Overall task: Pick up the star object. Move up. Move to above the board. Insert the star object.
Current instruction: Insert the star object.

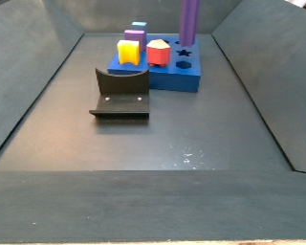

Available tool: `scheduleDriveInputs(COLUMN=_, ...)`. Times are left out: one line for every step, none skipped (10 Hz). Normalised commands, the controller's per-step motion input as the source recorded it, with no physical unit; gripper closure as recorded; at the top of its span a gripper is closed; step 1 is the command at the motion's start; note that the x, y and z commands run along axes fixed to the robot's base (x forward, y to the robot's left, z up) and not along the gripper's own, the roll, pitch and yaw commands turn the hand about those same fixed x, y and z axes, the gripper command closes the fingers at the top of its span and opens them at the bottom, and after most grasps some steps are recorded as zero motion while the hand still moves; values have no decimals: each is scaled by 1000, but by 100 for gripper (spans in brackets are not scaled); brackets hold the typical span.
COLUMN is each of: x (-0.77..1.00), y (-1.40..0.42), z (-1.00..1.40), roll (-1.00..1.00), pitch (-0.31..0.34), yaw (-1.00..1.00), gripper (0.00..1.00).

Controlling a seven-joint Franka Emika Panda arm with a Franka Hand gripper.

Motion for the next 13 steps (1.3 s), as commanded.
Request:
scheduleDriveInputs(x=71, y=0, z=-300, roll=-33, pitch=-46, yaw=-71, gripper=100)
scheduleDriveInputs(x=20, y=0, z=-309, roll=-21, pitch=-49, yaw=-26, gripper=100)
scheduleDriveInputs(x=43, y=0, z=-303, roll=-30, pitch=-43, yaw=-40, gripper=100)
scheduleDriveInputs(x=69, y=0, z=-311, roll=-50, pitch=-63, yaw=-63, gripper=100)
scheduleDriveInputs(x=51, y=0, z=-294, roll=-54, pitch=-60, yaw=-74, gripper=100)
scheduleDriveInputs(x=49, y=0, z=-266, roll=-54, pitch=-47, yaw=-71, gripper=100)
scheduleDriveInputs(x=49, y=0, z=-291, roll=-53, pitch=-66, yaw=-89, gripper=100)
scheduleDriveInputs(x=46, y=0, z=-377, roll=-27, pitch=-51, yaw=-89, gripper=100)
scheduleDriveInputs(x=0, y=0, z=-500, roll=24, pitch=0, yaw=0, gripper=100)
scheduleDriveInputs(x=0, y=0, z=-463, roll=46, pitch=0, yaw=163, gripper=100)
scheduleDriveInputs(x=0, y=0, z=-443, roll=71, pitch=0, yaw=326, gripper=100)
scheduleDriveInputs(x=0, y=0, z=-429, roll=84, pitch=0, yaw=380, gripper=100)
scheduleDriveInputs(x=0, y=0, z=-426, roll=87, pitch=0, yaw=406, gripper=100)
